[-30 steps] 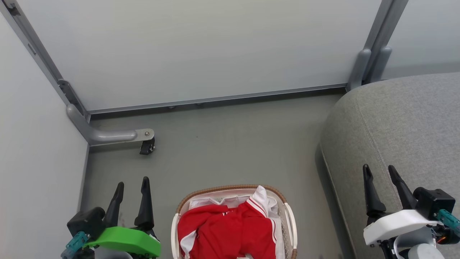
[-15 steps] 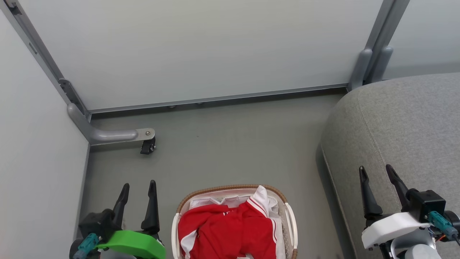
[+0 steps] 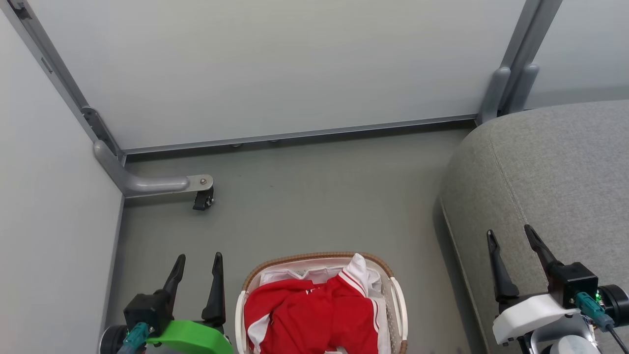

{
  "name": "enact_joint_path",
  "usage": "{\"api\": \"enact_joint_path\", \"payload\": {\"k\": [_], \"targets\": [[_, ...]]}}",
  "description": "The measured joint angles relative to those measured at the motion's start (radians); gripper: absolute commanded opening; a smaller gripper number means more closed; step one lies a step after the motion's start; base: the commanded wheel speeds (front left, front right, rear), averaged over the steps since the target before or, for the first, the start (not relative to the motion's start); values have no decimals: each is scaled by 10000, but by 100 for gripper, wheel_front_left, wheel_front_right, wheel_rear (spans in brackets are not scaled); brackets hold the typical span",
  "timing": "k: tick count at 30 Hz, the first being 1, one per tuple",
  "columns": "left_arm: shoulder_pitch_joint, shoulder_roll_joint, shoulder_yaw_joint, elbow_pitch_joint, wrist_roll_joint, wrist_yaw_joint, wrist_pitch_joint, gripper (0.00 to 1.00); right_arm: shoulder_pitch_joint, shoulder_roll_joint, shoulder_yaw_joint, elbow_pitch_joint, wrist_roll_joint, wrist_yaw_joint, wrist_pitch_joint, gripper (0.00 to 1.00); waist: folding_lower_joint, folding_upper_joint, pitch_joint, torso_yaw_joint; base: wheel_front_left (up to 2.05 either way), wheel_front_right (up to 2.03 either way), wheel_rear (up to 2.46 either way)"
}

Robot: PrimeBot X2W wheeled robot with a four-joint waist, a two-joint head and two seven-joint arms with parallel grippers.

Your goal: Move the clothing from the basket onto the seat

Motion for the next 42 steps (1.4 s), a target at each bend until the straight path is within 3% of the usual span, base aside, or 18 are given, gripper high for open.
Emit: {"api": "enact_joint_path", "payload": {"k": [27, 36, 42], "targets": [[-18, 2, -151, 125, 176, 0, -58, 100, -17, -4, 12, -40, -77, 2, -19, 100, 0, 0, 223, -11, 0, 0, 0], [-489, 6, -234, 330, 420, 0, -58, 100, -385, -4, 94, -224, -61, 2, -19, 100, 0, 0, 914, -137, 0, 0, 0], [-1340, 10, -339, 1319, 769, 0, -58, 100, -1015, -10, 268, -290, 56, 2, -19, 100, 0, 0, 1693, -314, 0, 0, 0]]}}
